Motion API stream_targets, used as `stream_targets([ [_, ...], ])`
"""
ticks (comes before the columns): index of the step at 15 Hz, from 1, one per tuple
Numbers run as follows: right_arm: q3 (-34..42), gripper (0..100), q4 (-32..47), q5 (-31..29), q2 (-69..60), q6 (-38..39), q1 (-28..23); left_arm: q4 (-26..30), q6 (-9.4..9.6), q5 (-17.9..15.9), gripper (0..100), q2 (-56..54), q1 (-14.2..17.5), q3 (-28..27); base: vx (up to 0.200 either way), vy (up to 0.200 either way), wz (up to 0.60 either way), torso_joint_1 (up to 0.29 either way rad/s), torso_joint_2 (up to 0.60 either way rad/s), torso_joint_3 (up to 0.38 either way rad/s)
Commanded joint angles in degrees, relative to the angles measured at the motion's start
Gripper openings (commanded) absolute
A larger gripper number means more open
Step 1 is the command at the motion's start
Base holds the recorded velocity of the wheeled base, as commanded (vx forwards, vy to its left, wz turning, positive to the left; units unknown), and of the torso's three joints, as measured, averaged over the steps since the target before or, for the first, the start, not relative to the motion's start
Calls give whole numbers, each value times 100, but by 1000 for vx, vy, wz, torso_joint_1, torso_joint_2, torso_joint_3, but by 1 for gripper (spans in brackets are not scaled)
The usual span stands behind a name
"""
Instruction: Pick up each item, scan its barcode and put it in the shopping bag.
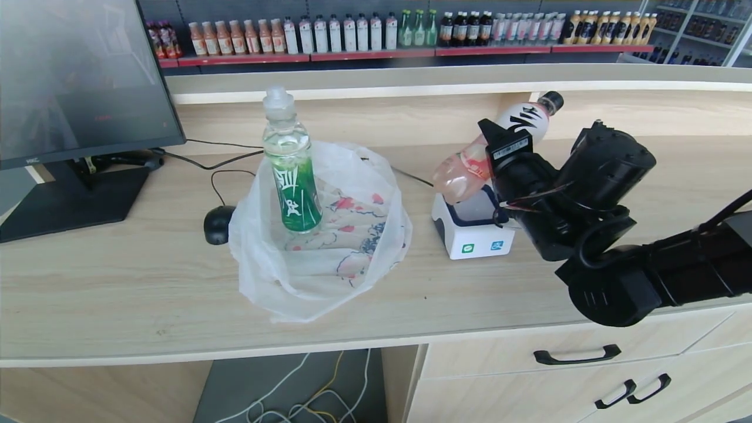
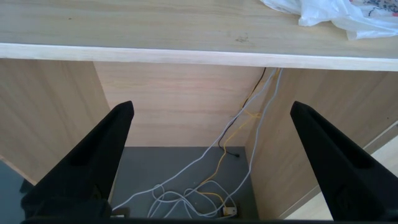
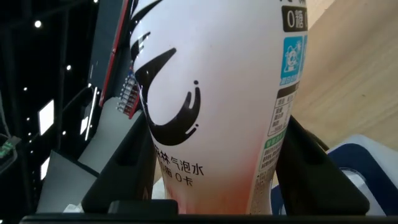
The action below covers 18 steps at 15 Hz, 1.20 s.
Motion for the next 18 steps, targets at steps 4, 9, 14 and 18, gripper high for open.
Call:
stream_targets([
  [4,32,0,7,6,72,20,-33,-1,-1,0,100,-2,4,0,0,0,0,0,0,0],
  [9,67,0,7,-3,134,28,-42,-1,-1,0,100,6,4,0,0,0,0,0,0,0],
  [14,32,0,7,6,231,28,-42,-1,-1,0,100,6,4,0,0,0,0,0,0,0],
  [18,49,0,7,6,213,28,-42,-1,-1,0,100,-2,4,0,0,0,0,0,0,0],
])
